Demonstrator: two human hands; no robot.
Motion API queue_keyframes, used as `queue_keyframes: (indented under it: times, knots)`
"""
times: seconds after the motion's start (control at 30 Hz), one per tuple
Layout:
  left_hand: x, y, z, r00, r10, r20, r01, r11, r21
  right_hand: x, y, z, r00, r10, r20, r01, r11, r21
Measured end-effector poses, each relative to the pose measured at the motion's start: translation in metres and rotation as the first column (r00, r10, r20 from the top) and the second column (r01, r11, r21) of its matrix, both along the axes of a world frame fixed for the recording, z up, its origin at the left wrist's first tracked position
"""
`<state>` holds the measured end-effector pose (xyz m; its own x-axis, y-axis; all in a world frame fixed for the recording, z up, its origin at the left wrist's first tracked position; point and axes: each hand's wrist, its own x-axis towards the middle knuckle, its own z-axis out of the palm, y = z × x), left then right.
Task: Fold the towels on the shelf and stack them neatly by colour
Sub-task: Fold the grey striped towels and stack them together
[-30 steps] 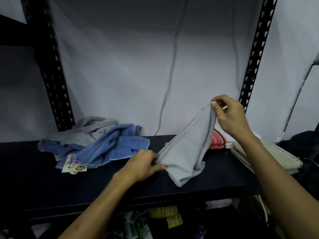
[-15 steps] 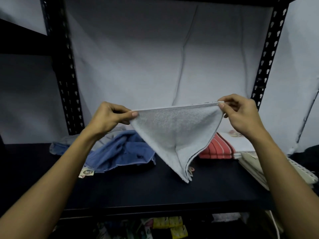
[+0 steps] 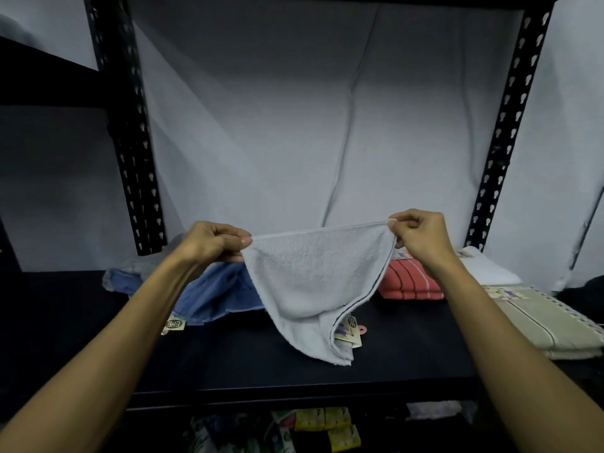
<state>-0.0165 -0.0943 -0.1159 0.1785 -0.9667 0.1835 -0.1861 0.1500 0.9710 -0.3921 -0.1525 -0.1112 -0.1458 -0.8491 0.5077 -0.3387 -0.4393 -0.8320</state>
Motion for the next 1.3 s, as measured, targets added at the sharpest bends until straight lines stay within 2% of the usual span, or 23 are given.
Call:
queue_keyframes:
  times: [0.1, 0.2, 0.33, 0.47, 0.53, 0.6, 0.77, 0.9, 1.07, 1.2, 1.3]
  knots:
    - [-0.013, -0.004, -0.012, 0.999, -0.007, -0.033, 0.009, 0.998, 0.066, 0.004, -0.013, -0.018, 0.996, -0.087, 0.005, 0.086, 0.993, 0.085]
    - [-0.027, 0.002, -0.024, 0.997, -0.038, -0.062, 0.044, 0.994, 0.102, 0.005, -0.011, -0.036, 0.996, -0.089, -0.019, 0.091, 0.979, 0.184]
    - [-0.059, 0.023, -0.038, 0.996, -0.079, -0.052, 0.086, 0.986, 0.146, 0.019, 0.022, -0.053, 0.999, -0.038, -0.030, 0.042, 0.989, 0.145]
    - [-0.107, 0.042, -0.054, 0.993, -0.105, -0.045, 0.107, 0.993, 0.044, 0.054, 0.071, -0.067, 0.992, 0.104, -0.073, -0.101, 0.994, 0.044]
    - [-0.124, 0.046, -0.066, 0.998, -0.063, 0.001, 0.063, 0.998, -0.030, 0.068, 0.091, -0.074, 0.984, 0.159, -0.081, -0.159, 0.987, 0.008]
    - [-0.136, 0.054, -0.076, 0.997, 0.014, 0.079, -0.006, 0.996, -0.094, 0.076, 0.105, -0.082, 0.982, 0.175, -0.069, -0.178, 0.983, -0.034]
    - [-0.157, 0.080, -0.082, 0.988, 0.106, 0.116, -0.079, 0.973, -0.219, 0.086, 0.126, -0.100, 0.983, 0.184, 0.026, -0.178, 0.973, -0.149]
    - [-0.150, 0.083, -0.086, 0.993, 0.040, 0.109, -0.016, 0.978, -0.208, 0.085, 0.129, -0.111, 0.965, 0.262, -0.023, -0.261, 0.940, -0.218]
    - [-0.138, 0.083, -0.091, 0.992, -0.121, 0.033, 0.125, 0.974, -0.187, 0.080, 0.127, -0.114, 0.935, 0.353, 0.029, -0.345, 0.927, -0.148]
    - [-0.131, 0.081, -0.090, 0.980, -0.144, 0.135, 0.174, 0.954, -0.244, 0.078, 0.127, -0.108, 0.906, 0.422, 0.039, -0.416, 0.903, -0.104]
    - [-0.125, 0.079, -0.087, 0.968, -0.155, 0.196, 0.203, 0.946, -0.254, 0.071, 0.122, -0.096, 0.915, 0.404, 0.010, -0.400, 0.909, -0.117]
